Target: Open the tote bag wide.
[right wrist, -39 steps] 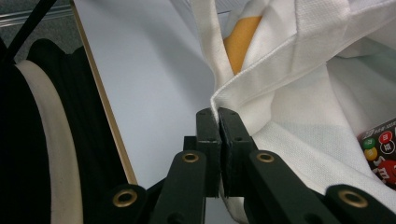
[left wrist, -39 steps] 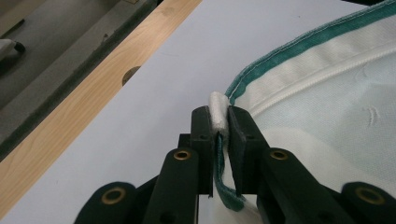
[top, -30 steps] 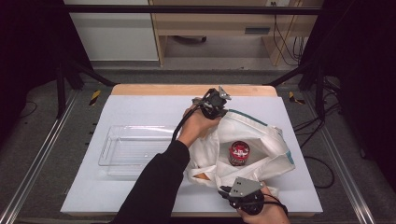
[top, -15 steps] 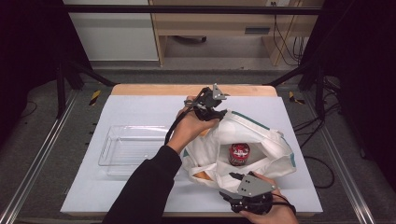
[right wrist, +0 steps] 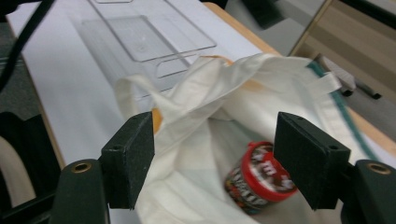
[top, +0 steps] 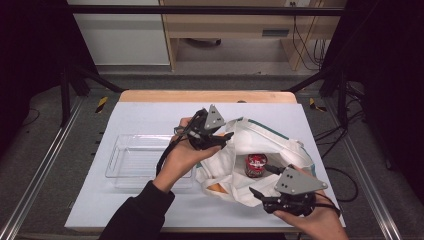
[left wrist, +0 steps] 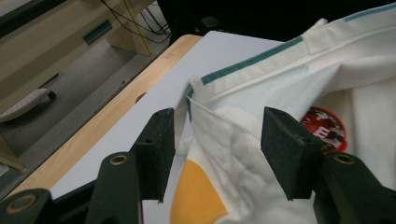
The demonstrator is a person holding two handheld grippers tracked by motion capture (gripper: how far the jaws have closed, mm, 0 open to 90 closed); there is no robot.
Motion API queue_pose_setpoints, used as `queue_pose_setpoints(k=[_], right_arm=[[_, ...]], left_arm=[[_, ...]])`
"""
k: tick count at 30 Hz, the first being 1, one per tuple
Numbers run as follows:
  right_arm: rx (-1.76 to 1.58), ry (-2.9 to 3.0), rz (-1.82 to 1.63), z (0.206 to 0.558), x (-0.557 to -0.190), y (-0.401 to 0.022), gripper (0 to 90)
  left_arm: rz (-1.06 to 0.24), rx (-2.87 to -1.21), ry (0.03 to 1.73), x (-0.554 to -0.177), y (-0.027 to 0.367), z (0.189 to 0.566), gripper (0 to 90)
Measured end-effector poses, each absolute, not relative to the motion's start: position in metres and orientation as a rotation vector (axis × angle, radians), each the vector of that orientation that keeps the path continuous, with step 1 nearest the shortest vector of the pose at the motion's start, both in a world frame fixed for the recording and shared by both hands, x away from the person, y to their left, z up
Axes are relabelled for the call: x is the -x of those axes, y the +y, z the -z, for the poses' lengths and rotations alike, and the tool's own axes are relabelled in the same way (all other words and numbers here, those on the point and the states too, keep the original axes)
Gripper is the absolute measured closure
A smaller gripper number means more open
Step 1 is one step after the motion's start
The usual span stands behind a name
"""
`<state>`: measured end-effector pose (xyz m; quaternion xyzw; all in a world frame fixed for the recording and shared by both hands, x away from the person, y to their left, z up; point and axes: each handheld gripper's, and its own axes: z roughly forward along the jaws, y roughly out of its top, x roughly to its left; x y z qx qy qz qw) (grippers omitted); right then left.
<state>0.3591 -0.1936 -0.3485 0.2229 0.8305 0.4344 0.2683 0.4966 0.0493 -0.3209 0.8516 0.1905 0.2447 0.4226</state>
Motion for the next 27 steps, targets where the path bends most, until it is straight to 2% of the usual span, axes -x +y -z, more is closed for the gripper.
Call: queue_pose_setpoints(k=[11, 18, 27], right_arm=[[-0.746, 2.239, -1.027, 0.323, -0.402, -0.237, 27.5], [-0.756, 2.264, -0.967, 0.309, -0.432, -0.252, 37.9], [-0.723, 2.305, -0.952, 0.306, -0.462, -0.251, 57.8]], left_arm=[[-0.615, -2.105, 0.439, -0.45, 0.063, 0.333, 38.3], [-0.58, -2.084, 0.464, -0.436, 0.062, 0.346, 34.7], [-0.533, -2.155, 0.445, -0.422, 0.047, 0.371, 32.1]])
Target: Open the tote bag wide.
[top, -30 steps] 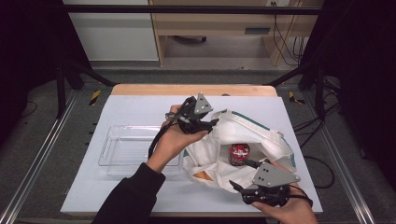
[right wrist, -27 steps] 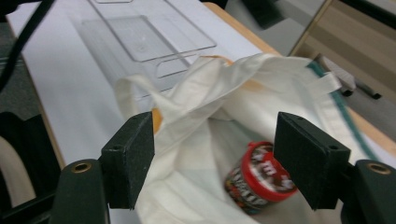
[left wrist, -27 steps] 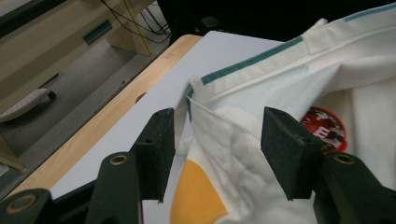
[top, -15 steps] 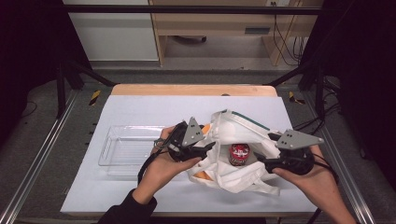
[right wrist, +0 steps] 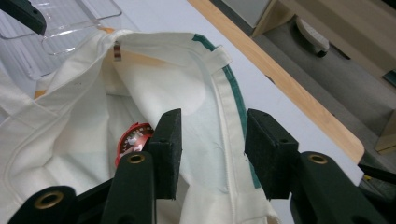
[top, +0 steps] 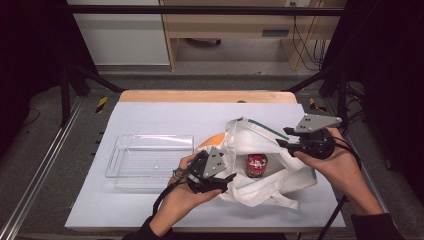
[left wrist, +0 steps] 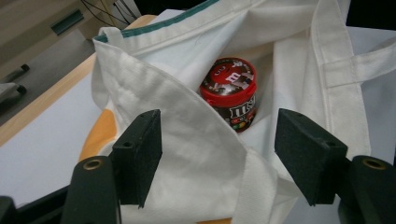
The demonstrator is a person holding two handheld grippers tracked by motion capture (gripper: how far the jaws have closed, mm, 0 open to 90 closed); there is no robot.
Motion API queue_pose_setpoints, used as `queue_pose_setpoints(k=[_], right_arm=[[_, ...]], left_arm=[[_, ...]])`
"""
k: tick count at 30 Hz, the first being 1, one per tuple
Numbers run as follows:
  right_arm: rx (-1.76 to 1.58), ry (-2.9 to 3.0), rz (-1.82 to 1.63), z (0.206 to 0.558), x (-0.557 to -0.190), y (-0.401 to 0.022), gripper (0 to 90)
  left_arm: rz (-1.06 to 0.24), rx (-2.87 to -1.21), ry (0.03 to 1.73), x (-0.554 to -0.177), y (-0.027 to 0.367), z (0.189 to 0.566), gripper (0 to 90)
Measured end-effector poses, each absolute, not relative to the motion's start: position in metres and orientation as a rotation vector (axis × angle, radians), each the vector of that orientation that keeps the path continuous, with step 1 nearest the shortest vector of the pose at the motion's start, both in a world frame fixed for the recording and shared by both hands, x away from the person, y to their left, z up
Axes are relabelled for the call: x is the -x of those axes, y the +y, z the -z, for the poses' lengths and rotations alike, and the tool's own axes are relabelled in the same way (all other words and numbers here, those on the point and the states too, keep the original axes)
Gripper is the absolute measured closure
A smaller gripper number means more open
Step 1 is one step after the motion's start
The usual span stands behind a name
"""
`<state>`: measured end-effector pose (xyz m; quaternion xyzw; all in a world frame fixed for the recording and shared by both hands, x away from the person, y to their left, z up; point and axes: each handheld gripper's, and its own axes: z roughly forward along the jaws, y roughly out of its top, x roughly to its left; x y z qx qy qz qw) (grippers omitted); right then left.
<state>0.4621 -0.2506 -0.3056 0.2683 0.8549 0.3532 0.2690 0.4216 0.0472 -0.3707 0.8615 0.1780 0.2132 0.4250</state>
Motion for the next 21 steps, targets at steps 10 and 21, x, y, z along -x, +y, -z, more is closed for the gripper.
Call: queue_pose_setpoints(k=[10, 21], right_arm=[[-0.733, 2.375, -0.916, 0.327, -0.483, -0.245, 54.8], [-0.758, 2.45, -0.863, 0.357, -0.484, -0.245, 40.5]], left_arm=[[-0.514, -2.136, 0.473, -0.422, 0.036, 0.379, 31.6], [-0.533, -2.202, 0.475, -0.426, 0.027, 0.4, 32.3]])
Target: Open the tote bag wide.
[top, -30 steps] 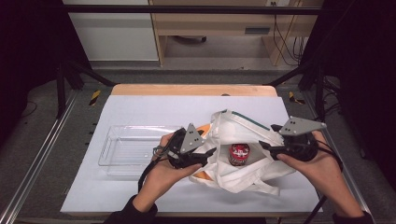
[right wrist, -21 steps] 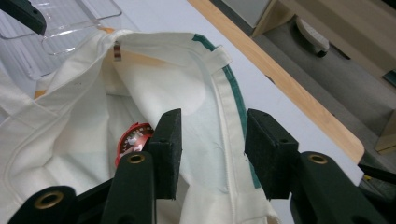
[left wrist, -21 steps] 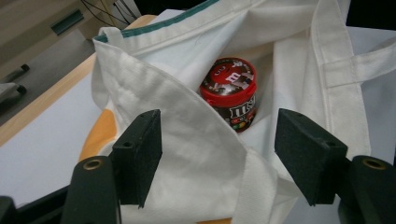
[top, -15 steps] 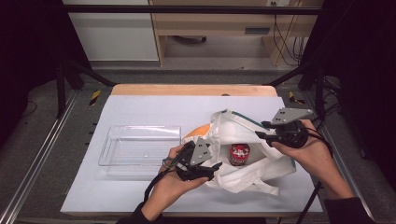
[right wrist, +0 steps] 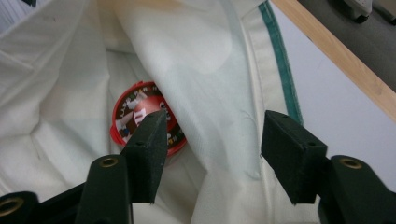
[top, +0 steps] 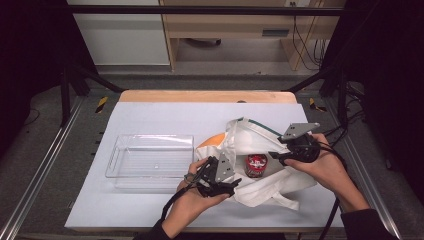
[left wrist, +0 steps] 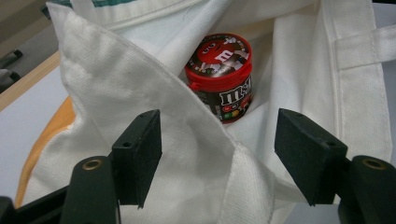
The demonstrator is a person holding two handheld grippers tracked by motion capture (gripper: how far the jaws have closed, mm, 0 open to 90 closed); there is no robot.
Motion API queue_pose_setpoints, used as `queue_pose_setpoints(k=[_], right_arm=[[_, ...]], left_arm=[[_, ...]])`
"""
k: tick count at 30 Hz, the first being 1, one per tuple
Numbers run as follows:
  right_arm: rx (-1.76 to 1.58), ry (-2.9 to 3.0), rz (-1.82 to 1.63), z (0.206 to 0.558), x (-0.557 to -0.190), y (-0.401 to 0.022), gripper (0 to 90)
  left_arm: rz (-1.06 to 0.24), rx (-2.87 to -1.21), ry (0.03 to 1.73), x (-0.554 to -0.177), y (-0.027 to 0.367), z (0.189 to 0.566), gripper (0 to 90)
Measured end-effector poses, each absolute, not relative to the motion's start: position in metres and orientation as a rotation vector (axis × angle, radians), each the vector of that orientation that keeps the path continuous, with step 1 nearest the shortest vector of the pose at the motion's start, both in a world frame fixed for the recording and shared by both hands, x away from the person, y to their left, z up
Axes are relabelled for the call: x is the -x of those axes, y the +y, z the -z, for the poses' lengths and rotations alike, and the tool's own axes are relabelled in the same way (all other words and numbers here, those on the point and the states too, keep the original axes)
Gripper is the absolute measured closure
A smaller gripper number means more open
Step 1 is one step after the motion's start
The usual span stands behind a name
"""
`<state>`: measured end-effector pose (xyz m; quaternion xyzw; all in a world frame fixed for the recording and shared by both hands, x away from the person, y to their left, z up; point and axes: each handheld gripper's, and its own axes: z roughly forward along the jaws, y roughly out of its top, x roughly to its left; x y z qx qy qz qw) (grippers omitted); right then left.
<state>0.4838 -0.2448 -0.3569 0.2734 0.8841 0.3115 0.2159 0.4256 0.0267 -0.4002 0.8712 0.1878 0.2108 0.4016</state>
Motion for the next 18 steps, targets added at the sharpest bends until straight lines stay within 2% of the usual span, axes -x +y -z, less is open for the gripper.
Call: queue_pose_setpoints(k=[4, 7, 14, 18], right_arm=[[-0.735, 2.473, -0.819, 0.365, -0.482, -0.245, 38.5], [-0.741, 2.489, -0.785, 0.37, -0.481, -0.245, 41.5], [-0.736, 2.526, -0.695, 0.379, -0.485, -0.242, 56.0], [-0.747, 2.543, -0.65, 0.383, -0.49, -0.24, 69.0]], left_arm=[[-0.534, -2.223, 0.468, -0.428, 0.026, 0.405, 35.4], [-0.511, -2.218, 0.481, -0.429, 0.027, 0.408, 38.5], [-0.476, -2.232, 0.478, -0.428, 0.028, 0.407, 50.4], [-0.445, -2.237, 0.477, -0.429, 0.031, 0.409, 64.3]])
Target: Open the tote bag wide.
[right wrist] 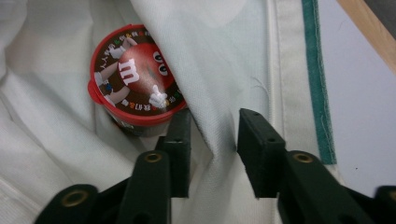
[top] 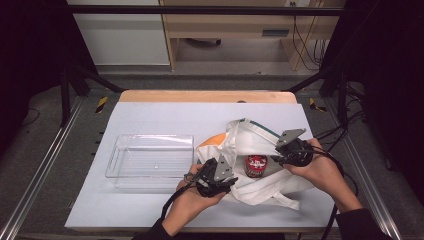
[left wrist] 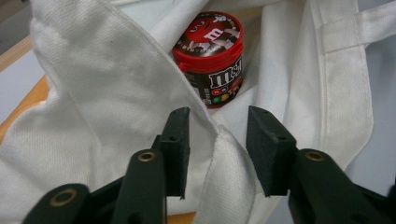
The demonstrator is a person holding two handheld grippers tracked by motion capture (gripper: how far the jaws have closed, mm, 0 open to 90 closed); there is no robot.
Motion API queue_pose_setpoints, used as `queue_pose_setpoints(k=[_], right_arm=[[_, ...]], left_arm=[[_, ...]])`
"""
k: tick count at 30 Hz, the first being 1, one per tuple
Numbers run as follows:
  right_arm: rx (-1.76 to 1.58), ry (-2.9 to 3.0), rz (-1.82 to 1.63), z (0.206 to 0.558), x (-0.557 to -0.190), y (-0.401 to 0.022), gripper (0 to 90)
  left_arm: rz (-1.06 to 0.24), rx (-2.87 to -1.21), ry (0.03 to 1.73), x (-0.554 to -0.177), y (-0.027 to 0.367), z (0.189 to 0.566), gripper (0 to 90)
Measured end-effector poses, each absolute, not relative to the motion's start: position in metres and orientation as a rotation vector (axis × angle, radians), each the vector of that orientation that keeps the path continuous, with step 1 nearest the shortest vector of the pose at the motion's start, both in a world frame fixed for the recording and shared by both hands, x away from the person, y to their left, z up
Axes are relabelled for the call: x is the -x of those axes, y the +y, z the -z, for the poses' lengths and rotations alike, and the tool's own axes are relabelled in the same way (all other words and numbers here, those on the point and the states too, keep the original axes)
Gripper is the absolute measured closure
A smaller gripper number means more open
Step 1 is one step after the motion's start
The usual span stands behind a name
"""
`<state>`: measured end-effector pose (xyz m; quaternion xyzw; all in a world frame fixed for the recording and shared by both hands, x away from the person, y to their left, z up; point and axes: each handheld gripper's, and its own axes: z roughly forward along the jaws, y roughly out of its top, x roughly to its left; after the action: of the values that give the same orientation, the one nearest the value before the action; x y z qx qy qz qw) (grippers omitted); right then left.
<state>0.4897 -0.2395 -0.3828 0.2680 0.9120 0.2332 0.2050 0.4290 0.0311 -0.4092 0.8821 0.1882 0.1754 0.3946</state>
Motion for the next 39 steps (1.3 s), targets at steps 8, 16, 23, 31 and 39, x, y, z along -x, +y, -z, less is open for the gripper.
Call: queue_pose_setpoints(k=[8, 16, 23, 31, 39], right_arm=[[-0.749, 2.515, -0.655, 0.379, -0.493, -0.238, 85.1], [-0.857, 2.449, -0.717, 0.366, -0.509, -0.251, 87.1], [-0.915, 2.416, -0.787, 0.366, -0.525, -0.263, 88.4], [-0.993, 2.38, -0.853, 0.367, -0.541, -0.275, 88.6], [-1.032, 2.344, -0.89, 0.364, -0.548, -0.283, 88.7]], left_arm=[[-0.431, -2.243, 0.488, -0.431, 0.036, 0.412, 78.7], [-0.436, -2.224, 0.494, -0.431, 0.045, 0.407, 81.2], [-0.437, -2.241, 0.49, -0.431, 0.047, 0.412, 81.9], [-0.439, -2.25, 0.495, -0.43, 0.049, 0.418, 82.6], [-0.432, -2.265, 0.494, -0.428, 0.05, 0.424, 83.0]])
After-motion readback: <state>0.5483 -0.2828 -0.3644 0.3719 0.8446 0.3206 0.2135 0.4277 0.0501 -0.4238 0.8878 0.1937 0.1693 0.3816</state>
